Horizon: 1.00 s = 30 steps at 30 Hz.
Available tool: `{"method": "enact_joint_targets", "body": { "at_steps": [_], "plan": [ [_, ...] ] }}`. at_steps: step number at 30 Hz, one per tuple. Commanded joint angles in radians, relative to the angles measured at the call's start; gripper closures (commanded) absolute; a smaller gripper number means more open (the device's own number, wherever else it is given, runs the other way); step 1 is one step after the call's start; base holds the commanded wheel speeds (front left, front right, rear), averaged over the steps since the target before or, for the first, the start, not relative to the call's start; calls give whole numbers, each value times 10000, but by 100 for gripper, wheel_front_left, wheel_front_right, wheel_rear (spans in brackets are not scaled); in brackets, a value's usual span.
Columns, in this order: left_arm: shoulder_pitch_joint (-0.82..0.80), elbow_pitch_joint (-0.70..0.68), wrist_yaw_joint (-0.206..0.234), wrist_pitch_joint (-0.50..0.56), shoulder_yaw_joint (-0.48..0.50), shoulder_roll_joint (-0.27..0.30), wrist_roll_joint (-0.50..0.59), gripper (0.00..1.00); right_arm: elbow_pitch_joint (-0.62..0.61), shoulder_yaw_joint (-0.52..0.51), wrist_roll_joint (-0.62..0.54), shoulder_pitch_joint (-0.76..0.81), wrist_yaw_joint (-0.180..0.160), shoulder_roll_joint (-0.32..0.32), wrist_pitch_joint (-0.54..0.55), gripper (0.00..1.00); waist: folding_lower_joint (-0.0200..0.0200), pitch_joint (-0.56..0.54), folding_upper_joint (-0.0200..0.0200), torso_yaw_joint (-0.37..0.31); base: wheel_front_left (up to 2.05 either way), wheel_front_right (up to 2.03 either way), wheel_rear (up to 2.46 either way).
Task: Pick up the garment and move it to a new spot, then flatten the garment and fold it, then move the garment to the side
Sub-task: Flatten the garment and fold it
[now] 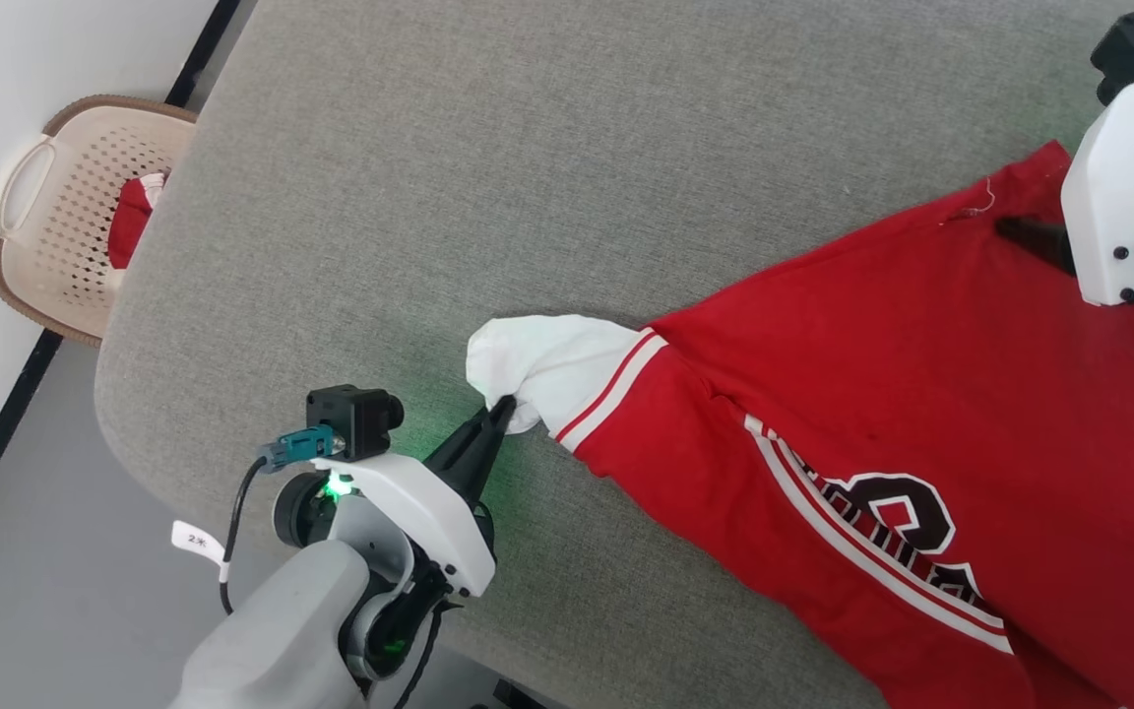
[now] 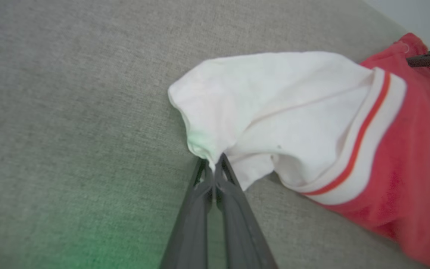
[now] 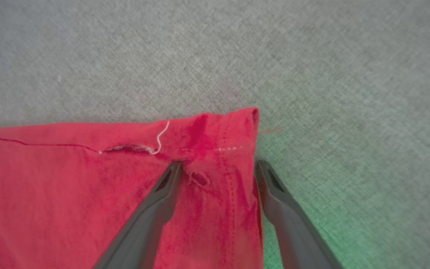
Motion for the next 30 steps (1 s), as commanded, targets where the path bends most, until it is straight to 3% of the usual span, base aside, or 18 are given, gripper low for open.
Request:
{"method": "enact_joint_targets", "body": {
  "at_steps": [1,2,3,11,22,30],
  "plan": [
    [8,248,5,25,-31,33,-16,100,963,778,104,1231,-25,-81,1113,0,0,1,-1,-26,0,0,0],
    [-40,292,-2,34,-31,16,-24,100,890,903,253,1222,-25,-102,1341,78,0,-5,-1,-51,0,0,0],
    [-117,334,8,73,-39,25,1,100,796,948,350,1112,-23,-133,1407,100,0,-14,-1,-92,0,0,0],
    [-963,318,72,532,65,469,206,100,-165,759,846,41,-25,-400,449,100,0,-293,-1,-629,0,0,0],
    [-3073,-1208,287,2443,349,2416,627,100,-1907,577,1354,-755,-18,-982,-1014,100,0,-1244,-1,-2021,0,0,0],
    [-4615,-1972,-39,3770,470,3438,853,100,-2967,1,1431,-930,-18,-1219,-1924,100,0,-2182,-1,-2962,0,0,0]
  ]
}}
